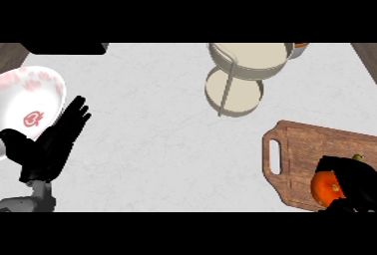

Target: Pick the squash from the cutting board and place it in the tiered basket

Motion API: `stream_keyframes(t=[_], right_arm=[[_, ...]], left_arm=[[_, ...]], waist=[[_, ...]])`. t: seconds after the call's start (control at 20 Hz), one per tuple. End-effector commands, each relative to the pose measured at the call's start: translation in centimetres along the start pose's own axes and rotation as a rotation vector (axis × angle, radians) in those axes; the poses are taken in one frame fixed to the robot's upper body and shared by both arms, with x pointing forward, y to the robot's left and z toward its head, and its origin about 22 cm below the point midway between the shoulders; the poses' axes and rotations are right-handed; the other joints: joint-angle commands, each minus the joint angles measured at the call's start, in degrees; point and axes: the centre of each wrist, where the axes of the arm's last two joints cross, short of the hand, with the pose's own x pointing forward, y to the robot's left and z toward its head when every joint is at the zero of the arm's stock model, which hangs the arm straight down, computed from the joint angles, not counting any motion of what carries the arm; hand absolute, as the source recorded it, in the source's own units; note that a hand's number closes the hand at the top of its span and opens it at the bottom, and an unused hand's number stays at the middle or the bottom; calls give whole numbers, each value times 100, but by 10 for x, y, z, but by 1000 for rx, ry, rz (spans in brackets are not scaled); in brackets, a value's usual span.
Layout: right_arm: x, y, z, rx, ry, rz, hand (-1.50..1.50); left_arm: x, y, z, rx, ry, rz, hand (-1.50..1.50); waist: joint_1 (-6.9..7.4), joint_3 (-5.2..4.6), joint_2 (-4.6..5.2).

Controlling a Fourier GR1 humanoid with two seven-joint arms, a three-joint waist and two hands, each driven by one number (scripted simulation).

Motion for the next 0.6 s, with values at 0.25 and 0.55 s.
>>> stream_keyframes(t=[0.25,0.55], right_arm=[[-86,-51,-51,-87,-104,81,150],[-131,-88,-74,-320,-233,30,150]], left_arm=[[6,3,-10,-16,-34,-13,0],[-15,1,-3,-12,-13,-5,0]], waist=[[110,60,66],[178,67,87]])
